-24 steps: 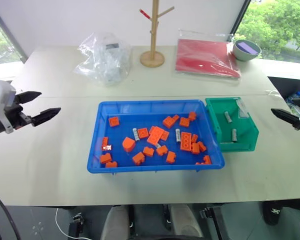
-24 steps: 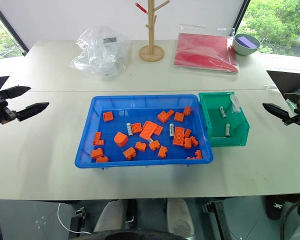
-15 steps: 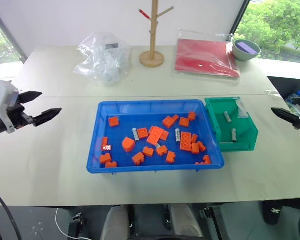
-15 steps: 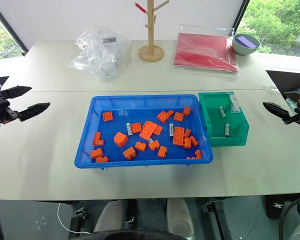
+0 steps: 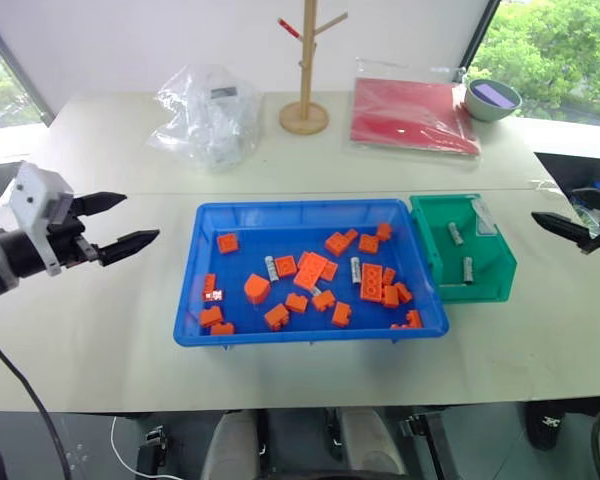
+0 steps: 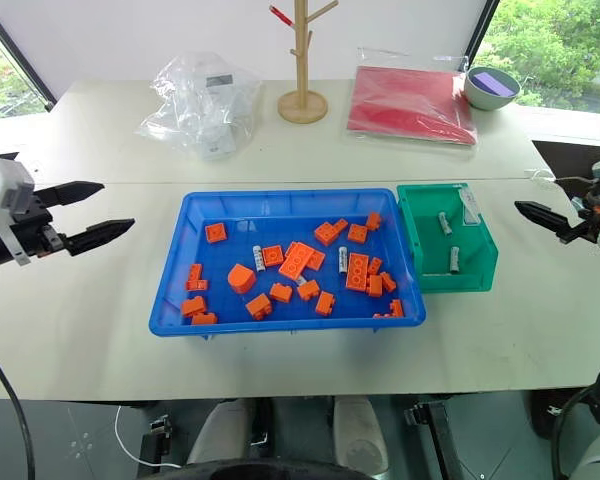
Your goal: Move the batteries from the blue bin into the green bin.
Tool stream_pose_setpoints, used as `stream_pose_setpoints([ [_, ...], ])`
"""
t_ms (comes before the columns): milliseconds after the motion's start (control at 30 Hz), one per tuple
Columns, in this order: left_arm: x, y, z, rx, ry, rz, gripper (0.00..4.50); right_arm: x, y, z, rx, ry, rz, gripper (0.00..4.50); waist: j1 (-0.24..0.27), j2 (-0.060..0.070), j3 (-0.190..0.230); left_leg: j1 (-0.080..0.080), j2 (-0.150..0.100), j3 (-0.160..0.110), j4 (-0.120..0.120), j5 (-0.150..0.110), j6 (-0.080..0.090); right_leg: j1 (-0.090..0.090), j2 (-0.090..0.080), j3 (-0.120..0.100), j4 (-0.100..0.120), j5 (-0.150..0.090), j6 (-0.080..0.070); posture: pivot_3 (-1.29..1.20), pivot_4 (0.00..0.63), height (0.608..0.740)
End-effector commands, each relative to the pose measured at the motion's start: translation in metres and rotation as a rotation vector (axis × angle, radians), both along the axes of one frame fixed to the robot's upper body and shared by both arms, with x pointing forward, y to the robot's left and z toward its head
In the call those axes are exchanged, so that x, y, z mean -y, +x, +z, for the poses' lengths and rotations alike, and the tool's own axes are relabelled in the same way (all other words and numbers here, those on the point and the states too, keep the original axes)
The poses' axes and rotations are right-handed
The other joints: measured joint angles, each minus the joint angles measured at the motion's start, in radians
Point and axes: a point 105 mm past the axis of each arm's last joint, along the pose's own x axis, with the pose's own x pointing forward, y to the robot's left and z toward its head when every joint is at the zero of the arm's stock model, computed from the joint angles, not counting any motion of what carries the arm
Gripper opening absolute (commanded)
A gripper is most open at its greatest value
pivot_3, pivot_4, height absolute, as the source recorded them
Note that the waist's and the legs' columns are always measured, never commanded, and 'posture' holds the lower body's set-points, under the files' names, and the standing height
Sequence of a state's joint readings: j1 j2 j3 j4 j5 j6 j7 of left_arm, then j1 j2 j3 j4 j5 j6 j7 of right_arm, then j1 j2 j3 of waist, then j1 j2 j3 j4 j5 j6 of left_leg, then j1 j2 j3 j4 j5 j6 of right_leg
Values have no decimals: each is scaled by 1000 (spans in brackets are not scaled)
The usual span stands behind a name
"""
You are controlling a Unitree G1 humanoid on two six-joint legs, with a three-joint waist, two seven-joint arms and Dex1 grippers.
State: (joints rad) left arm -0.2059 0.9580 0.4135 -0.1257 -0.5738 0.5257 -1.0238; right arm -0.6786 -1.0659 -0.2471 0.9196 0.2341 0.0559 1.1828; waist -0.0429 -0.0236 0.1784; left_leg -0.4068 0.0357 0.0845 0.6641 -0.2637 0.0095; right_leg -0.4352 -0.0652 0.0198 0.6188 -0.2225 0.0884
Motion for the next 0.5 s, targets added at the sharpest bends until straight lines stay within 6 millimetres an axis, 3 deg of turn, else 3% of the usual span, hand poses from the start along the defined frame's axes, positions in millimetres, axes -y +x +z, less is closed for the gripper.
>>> stream_pose_setpoints([
  [33, 23, -10, 20, 10, -8, -124, 4500, -35, 7, 47, 81, -35, 176, 4498, -2, 1, 1, 0, 0, 0, 0, 0, 0, 0, 0, 0, 0, 0, 0, 0, 150, 736],
  [133, 47, -22, 21, -46, 16, -281, 4500, -92, 10, 61, 64, -81, 426, 4498, -4, 1, 1, 0, 0, 0, 0, 0, 0, -1, 1, 0, 1, 0, 0, 0, 150, 736],
  [200, 60, -34, 10, -100, 96, -399, 4500, -148, 13, 66, 50, -121, 629, 4498, -5, 2, 1, 0, 0, 0, 0, 0, 0, -2, 2, 0, 2, 1, 1, 0, 150, 736],
  [267, 65, -41, 2, -134, 156, -465, 4500, -189, 13, 68, 46, -147, 754, 4498, -10, 2, 1, 0, 0, 0, 0, 0, 0, -3, 3, 0, 4, 1, 1, 0, 150, 736],
  [500, 72, -39, 2, -145, 180, -525, 4500, -300, 20, 42, -38, -221, 1023, 4498, 15, 2, 2, -3, -1, 0, 1, 1, -2, -8, 3, -2, 12, -1, -2, 0, 150, 736],
])
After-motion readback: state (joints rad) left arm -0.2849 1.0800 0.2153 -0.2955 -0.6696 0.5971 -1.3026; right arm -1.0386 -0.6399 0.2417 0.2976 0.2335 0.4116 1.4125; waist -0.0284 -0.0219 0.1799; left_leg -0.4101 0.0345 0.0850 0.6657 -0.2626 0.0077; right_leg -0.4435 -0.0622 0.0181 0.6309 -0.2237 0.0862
